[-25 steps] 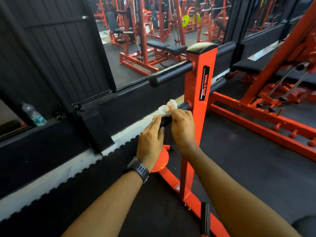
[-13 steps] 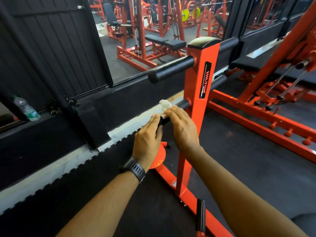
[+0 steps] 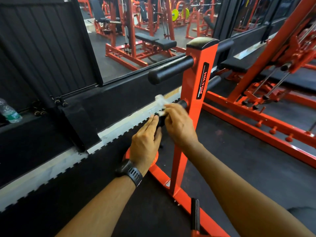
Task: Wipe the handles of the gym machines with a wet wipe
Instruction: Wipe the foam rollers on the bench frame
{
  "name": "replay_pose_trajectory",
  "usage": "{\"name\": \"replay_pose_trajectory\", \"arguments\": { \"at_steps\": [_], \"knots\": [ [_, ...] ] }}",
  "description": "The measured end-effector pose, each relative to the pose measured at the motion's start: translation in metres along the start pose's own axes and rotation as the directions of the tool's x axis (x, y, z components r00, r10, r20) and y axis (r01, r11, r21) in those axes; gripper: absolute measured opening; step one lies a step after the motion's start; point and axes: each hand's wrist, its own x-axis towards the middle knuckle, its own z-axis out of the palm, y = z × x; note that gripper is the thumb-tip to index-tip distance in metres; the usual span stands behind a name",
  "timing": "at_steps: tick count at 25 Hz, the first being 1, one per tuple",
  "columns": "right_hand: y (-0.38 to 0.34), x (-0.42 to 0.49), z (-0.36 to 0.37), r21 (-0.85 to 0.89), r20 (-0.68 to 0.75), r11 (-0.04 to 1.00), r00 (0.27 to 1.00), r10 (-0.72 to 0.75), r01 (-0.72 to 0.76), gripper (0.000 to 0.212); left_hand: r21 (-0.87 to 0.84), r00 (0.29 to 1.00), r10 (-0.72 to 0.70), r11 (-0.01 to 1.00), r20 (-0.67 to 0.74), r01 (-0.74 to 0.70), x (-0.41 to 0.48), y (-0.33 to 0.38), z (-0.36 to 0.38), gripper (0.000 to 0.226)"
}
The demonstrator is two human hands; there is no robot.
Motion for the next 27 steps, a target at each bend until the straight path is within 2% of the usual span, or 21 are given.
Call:
{"name": "replay_pose_trajectory", "arguments": {
  "at_steps": [1,2,3,6,9,11,15,17,20,22,23,25,27],
  "knots": [
    [-0.001,-0.003,0.000,0.028,0.064,0.993,0.991,-0.118,0.117,0.022,0.001,1.000,0.010,1.000,-0.002,-0.010,0.000,-0.001,0.000,0.043],
    [0.002,-0.003,-0.003,0.039,0.124,0.984,0.976,-0.177,0.174,0.023,0.008,1.000,0.020,1.000,-0.007,-0.020,0.000,-0.002,0.000,0.044],
    [0.008,0.000,-0.007,0.029,0.156,0.986,0.973,-0.168,0.165,0.023,0.018,1.000,0.028,0.999,-0.013,-0.028,0.001,-0.003,0.000,0.043],
    [0.023,0.013,-0.014,-0.027,0.104,0.999,0.994,0.028,-0.026,0.012,0.018,0.999,0.026,1.000,-0.022,-0.025,0.002,-0.005,0.003,0.042],
    [0.023,0.014,-0.011,-0.053,0.117,0.998,0.993,0.025,-0.019,0.012,0.002,0.999,0.036,0.999,-0.005,-0.036,0.002,-0.007,0.003,0.042],
    [0.027,0.014,-0.007,-0.060,0.070,0.994,0.993,0.093,-0.089,0.011,-0.001,0.999,0.033,0.999,0.001,-0.033,0.003,-0.007,0.002,0.041],
    [0.032,0.007,-0.010,-0.011,0.060,0.984,0.982,0.177,-0.177,0.024,0.004,0.999,0.034,0.999,0.003,-0.034,0.002,-0.007,0.004,0.041],
    [0.031,0.007,-0.011,0.012,0.011,0.971,0.971,0.237,-0.237,0.023,-0.001,0.999,0.033,0.999,0.002,-0.033,0.003,-0.008,0.003,0.041],
    [0.020,0.003,-0.001,0.056,-0.057,0.992,0.992,0.113,-0.110,0.034,0.007,1.000,0.029,1.000,0.010,-0.029,0.001,-0.007,0.002,0.041],
    [0.017,-0.001,0.004,0.047,-0.101,0.999,0.995,0.027,-0.022,0.032,0.009,0.999,0.038,0.999,0.015,-0.038,0.003,-0.008,0.002,0.042],
    [0.019,-0.001,0.003,0.048,-0.140,0.998,0.989,0.037,-0.031,0.028,0.005,0.999,0.042,0.999,0.019,-0.042,0.003,-0.008,0.002,0.041],
    [0.020,0.002,-0.002,0.038,-0.211,0.987,0.964,0.160,-0.156,0.021,0.003,0.999,0.036,0.999,0.023,-0.036,0.002,-0.008,0.002,0.040],
    [0.015,0.000,0.000,0.063,-0.196,0.967,0.947,0.254,-0.246,0.016,0.013,0.999,0.031,0.999,0.021,-0.031,0.002,-0.008,0.001,0.040]
  ]
}}
